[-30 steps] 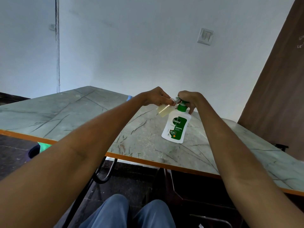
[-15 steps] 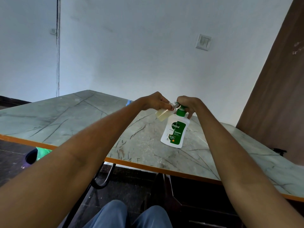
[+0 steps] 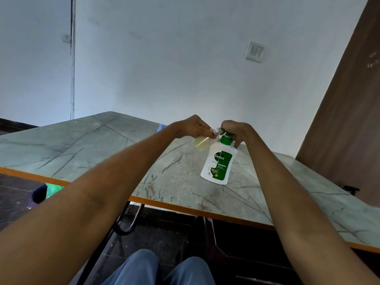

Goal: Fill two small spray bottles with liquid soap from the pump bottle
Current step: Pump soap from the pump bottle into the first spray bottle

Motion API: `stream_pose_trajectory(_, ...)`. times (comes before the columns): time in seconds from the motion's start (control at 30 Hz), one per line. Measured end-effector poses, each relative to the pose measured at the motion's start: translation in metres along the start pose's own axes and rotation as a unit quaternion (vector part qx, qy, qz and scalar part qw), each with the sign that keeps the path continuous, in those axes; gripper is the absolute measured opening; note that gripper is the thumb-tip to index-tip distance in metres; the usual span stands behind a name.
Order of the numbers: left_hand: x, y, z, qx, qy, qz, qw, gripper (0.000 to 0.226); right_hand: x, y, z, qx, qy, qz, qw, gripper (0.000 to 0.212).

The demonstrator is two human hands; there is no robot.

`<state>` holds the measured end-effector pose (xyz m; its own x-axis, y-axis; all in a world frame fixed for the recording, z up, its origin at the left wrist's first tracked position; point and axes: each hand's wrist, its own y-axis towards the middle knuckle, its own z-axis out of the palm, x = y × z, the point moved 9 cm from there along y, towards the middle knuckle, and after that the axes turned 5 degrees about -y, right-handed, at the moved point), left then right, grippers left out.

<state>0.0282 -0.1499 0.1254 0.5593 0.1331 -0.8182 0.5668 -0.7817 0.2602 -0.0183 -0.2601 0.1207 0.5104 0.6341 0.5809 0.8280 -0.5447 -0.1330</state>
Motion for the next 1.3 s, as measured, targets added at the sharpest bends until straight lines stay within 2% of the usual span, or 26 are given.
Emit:
stream_pose_trajectory(0.37, -0.0021, -0.0006, 0.0016, 0.005, -0.003, 0.002, 1.000, 0.033, -0.0036, 0.0010, 0.0005, -0.005, 0.001, -0.002, 1.000, 0.029)
stream_pose_trajectory(0.6, -0.0009, -0.0003, 0.0009, 0.004, -0.003, 0.003, 1.000, 0.033, -0.0009, -0.0038, 0.0014, 0.003, -0.022, 0.008, 1.000, 0.020)
stream_pose_trajectory(1.0, 0.0024, 0.0007, 0.0002, 0.004, 0.000, -0.002, 1.000, 0.035, -0.0051, 0.0014, 0.0003, -0.010, -0.008, 0.009, 1.000, 0.028)
stream_pose_trajectory(1.3, -0.0049, -0.0008, 0.0005, 0.000, 0.000, -0.001, 1.000, 0.035, -0.0007, -0.0013, 0.0003, 0.007, -0.014, 0.011, 1.000, 0.019)
